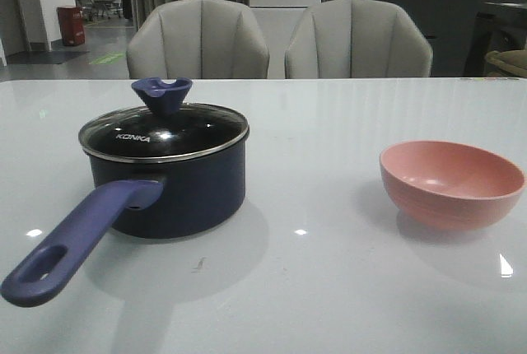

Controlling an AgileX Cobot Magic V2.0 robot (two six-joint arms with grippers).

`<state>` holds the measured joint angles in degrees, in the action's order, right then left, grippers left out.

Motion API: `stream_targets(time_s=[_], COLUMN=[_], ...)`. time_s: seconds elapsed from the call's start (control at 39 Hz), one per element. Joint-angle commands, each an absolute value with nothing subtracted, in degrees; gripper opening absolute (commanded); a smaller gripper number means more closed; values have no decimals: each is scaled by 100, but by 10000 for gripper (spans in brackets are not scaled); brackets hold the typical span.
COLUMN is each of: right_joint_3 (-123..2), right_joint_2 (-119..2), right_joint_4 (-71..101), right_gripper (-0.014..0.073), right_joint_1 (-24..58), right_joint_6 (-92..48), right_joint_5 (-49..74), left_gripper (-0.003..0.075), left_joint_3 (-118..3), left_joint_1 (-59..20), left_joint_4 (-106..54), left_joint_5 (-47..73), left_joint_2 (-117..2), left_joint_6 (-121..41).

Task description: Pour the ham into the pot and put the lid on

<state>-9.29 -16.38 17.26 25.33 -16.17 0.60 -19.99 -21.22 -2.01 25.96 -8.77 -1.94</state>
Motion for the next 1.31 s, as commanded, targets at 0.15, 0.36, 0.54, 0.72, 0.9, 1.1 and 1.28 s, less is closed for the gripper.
stream_targets(time_s=[0.15, 0.36, 0.54, 0.72, 0.9, 1.1, 1.28], right_joint_3=[-1093, -1093, -1093, -1093, -1093, -1093, -1093], right_joint_2=[-1667, -1667, -1667, -1667, -1667, -1667, -1667], right_joint_4=[1755, 1755, 1755, 1755, 1755, 1755, 1755], right_gripper=[169, 169, 169, 169, 169, 169, 169], right_joint_1=[2539, 2539, 2539, 2539, 2539, 2539, 2539], right_joint_6=[-1674, -1674, -1674, -1674, -1674, -1674, -1674], right_joint_5=[-359, -354, -354, -354, -336, -336, -336], left_gripper=[130, 130, 130, 130, 130, 130, 130], left_joint_3=[-2152, -1789, -720, 0, 151, 151, 151], left_joint_1=[-2110, -1592, -540, 263, 351, 341, 341], left_joint_4=[161, 176, -203, -212, -186, -186, -186], left_joint_5=[1985, 1617, 165, -39, -67, -67, -67], left_joint_2=[-942, -844, -514, 143, 136, 136, 136], left_joint_6=[-184, -184, -184, -184, -184, -184, -184])
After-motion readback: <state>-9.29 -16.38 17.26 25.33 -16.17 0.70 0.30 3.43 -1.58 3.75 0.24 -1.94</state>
